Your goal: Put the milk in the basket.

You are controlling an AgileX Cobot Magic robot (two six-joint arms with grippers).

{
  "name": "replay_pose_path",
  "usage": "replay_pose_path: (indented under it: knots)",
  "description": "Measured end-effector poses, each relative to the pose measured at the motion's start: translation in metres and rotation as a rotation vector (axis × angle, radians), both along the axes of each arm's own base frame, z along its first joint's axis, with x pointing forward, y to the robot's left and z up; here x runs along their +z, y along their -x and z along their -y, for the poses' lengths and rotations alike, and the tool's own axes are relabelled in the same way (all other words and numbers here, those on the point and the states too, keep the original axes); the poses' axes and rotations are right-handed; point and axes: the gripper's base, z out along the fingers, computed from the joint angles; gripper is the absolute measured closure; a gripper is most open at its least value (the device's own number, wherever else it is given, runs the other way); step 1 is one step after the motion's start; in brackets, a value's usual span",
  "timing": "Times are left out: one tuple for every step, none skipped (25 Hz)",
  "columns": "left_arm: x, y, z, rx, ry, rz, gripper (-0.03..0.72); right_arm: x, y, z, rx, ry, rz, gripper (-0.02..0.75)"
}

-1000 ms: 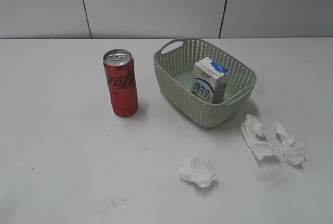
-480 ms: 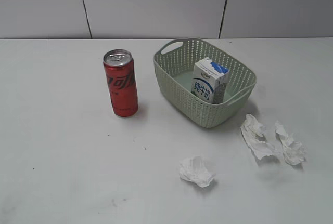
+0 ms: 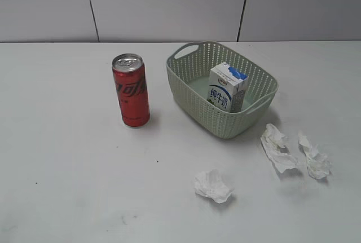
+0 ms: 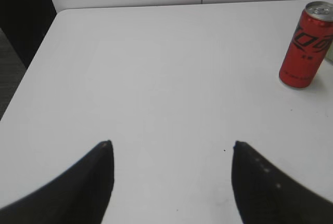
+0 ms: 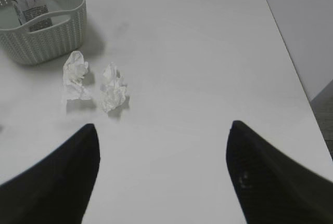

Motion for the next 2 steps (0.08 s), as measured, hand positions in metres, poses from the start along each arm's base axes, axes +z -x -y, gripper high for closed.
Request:
replay_pose_path:
  knots:
    - [0.0,0.0,0.0,0.0,0.0,0.0,0.163,-0.0002,0.0008,0.0002,-0.005,-0.005,0.002,0.15]
    - [0.0,0.0,0.0,0.0,0.0,0.0,0.163,-0.0002,0.0011,0.0009,-0.013,-0.004,0.004,0.15]
